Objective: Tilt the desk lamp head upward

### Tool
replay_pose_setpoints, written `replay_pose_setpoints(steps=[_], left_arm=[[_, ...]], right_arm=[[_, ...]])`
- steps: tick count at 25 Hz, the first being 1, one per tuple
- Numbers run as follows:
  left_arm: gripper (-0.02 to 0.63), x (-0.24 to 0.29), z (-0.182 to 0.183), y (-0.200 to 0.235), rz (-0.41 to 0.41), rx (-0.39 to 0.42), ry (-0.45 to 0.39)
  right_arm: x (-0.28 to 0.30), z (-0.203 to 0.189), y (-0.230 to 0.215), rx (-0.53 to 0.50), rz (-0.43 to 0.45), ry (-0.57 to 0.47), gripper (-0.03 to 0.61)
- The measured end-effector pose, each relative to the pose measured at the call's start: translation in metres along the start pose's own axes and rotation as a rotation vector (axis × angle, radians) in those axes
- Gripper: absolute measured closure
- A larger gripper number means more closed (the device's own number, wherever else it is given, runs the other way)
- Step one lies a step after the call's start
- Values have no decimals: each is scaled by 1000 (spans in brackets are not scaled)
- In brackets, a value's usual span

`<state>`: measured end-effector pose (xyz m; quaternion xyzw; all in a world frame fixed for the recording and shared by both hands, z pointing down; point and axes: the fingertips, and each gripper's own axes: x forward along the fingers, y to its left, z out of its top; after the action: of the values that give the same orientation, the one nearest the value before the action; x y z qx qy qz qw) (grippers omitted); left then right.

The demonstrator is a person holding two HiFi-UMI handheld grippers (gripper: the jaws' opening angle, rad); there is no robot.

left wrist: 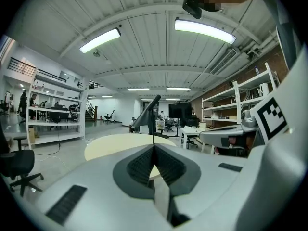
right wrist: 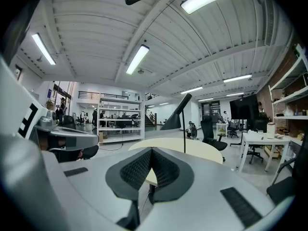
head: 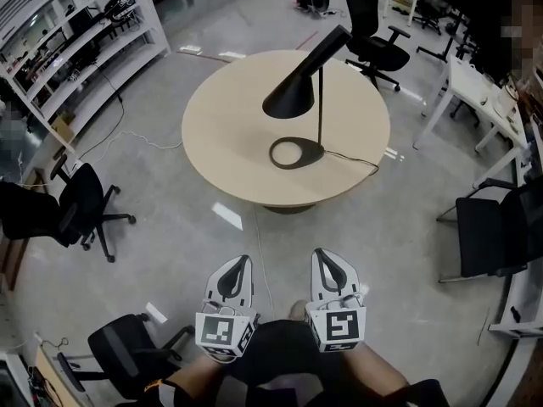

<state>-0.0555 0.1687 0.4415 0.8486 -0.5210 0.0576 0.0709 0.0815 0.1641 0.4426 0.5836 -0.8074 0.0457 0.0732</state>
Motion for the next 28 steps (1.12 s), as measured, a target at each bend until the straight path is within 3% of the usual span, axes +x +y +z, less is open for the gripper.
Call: replay_pose_setpoints(steps=[10,17,21,28], left_arm=[[568,68,29,-5,-10,12,-16],[568,142,45,18,-65,-10,-37],[568,197,55,40,-104,-34,-46],[568,286,89,109,-160,-67,-79]], right_arm=[[35,22,-45,14,23,-23,565],[94,33,-73,-11,-21,-21,565],[139,43,-97,-19,-61,-6,565],[235,94,-115,-56,-117,-34,565]])
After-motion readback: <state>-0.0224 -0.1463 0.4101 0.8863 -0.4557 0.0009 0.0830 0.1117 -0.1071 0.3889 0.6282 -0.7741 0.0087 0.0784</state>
